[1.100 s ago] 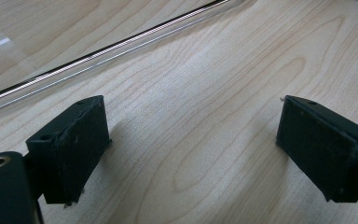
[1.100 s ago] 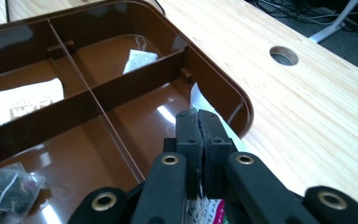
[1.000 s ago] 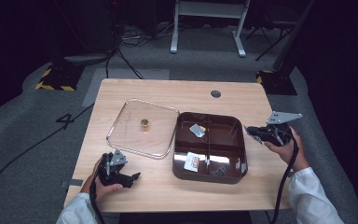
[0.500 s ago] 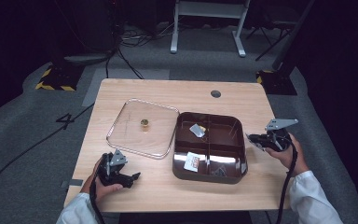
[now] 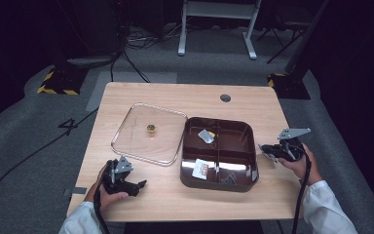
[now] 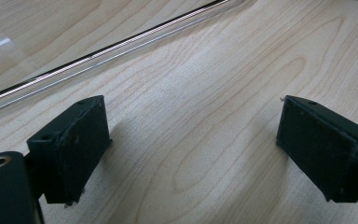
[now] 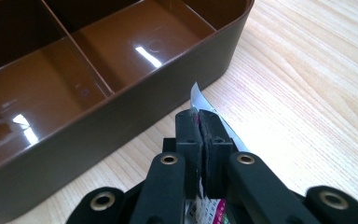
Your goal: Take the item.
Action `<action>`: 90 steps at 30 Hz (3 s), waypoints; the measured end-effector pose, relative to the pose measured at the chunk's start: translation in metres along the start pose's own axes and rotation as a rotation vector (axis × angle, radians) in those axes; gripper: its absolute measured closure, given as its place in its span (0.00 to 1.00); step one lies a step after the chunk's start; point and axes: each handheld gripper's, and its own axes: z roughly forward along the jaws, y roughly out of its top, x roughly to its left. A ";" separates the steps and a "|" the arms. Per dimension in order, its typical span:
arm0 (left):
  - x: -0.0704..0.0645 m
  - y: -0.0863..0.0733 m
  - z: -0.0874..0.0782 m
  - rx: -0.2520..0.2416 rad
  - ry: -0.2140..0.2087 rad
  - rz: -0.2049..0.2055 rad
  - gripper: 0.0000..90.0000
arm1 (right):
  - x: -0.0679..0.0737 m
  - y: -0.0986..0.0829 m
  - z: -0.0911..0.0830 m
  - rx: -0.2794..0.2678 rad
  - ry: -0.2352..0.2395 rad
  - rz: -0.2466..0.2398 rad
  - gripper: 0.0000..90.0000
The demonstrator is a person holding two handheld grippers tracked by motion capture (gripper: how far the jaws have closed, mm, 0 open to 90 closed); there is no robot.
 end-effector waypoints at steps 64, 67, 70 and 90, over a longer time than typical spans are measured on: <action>0.000 0.000 0.000 0.003 0.000 0.000 0.11 | 0.029 -0.007 -0.025 -0.007 -0.103 -0.102 0.28; 0.000 0.000 0.000 0.001 0.000 0.000 0.11 | 0.030 -0.013 -0.028 -0.011 -0.106 -0.092 0.28; 0.000 0.000 0.000 0.002 0.000 0.000 0.11 | 0.030 -0.019 -0.029 -0.005 -0.117 -0.089 0.28; -0.001 0.000 0.000 -0.002 0.003 -0.008 0.11 | 0.029 -0.071 -0.027 -0.008 -0.130 -0.014 0.24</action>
